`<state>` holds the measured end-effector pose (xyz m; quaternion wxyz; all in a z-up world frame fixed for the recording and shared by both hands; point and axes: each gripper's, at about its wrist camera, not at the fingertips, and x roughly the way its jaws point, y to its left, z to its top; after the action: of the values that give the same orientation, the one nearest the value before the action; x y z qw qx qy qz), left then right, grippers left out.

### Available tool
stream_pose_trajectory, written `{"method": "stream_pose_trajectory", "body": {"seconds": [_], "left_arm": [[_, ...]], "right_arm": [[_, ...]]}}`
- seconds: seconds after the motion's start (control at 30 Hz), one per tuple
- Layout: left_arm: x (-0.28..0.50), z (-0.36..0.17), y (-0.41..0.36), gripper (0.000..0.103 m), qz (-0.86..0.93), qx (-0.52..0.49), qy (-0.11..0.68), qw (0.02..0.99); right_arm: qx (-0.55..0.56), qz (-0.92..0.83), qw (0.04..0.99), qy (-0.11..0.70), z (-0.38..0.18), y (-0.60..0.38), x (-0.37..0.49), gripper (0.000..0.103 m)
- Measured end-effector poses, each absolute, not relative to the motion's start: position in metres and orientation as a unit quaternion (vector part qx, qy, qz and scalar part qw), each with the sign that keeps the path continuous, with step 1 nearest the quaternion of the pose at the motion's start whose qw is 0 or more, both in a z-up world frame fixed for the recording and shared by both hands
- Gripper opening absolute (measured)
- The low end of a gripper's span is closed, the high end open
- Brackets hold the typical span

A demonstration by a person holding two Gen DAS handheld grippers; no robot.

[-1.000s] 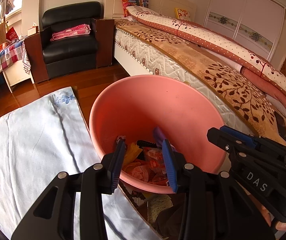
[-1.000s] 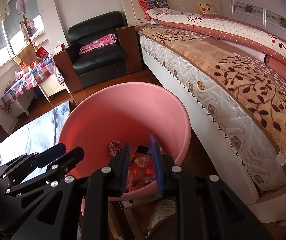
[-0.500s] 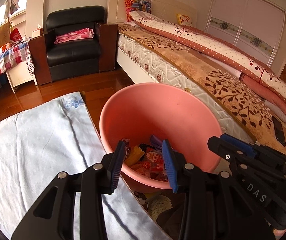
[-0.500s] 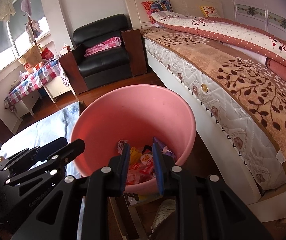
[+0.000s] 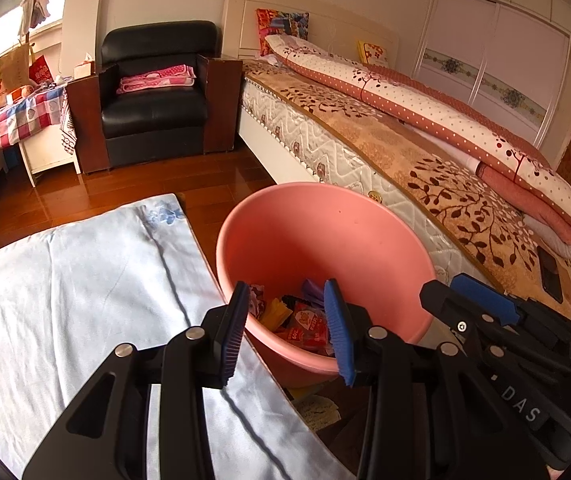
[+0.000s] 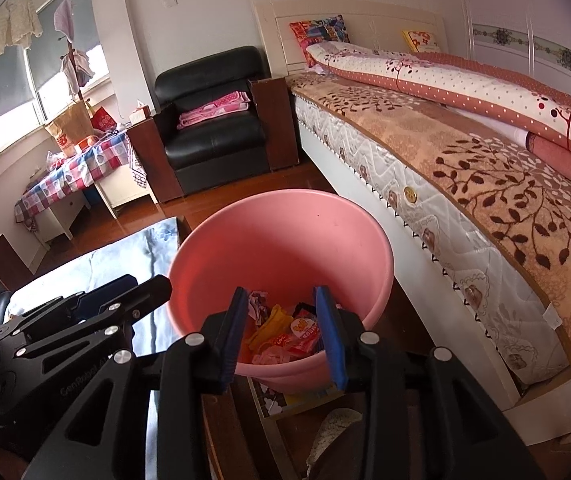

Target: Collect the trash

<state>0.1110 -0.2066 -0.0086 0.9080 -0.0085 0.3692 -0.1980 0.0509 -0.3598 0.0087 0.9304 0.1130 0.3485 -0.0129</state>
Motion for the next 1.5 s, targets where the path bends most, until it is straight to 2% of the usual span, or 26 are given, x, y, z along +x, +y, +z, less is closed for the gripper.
{"method": "stream_pose_trajectory", "body": {"seconds": [0.13,0.2,0.37,0.43,0.5,0.67,1.5], "left_arm": [[0.108,-0.003,-0.202,0.04,-0.196,-0.01,0.364,0.911],[0.107,-0.001,-0.199,0.053,-0.195,-0.015,0.361,0.912],[0.103,0.005,-0.191,0.056,-0.191,-0.021,0.352,0.916],[0.102,0.008,-0.188,0.056,-0.188,-0.021,0.349,0.918],[0.1,0.01,-0.185,0.058,-0.186,-0.024,0.345,0.92],[0.093,0.018,-0.178,0.063,-0.184,-0.026,0.327,0.926],[0.059,0.043,-0.159,0.064,-0.152,-0.017,0.265,0.952]], "right_arm": [[0.107,-0.013,0.934,0.342,0.013,-0.355,0.046,0.037],[0.103,-0.015,0.936,0.336,0.016,-0.352,0.043,0.04],[0.103,-0.019,0.939,0.329,0.021,-0.35,0.038,0.041],[0.104,-0.02,0.939,0.326,0.022,-0.349,0.036,0.045],[0.103,-0.022,0.941,0.32,0.024,-0.347,0.033,0.054],[0.095,-0.023,0.948,0.303,0.031,-0.341,0.025,0.059],[0.088,-0.031,0.954,0.284,0.041,-0.328,0.009,0.064]]}}
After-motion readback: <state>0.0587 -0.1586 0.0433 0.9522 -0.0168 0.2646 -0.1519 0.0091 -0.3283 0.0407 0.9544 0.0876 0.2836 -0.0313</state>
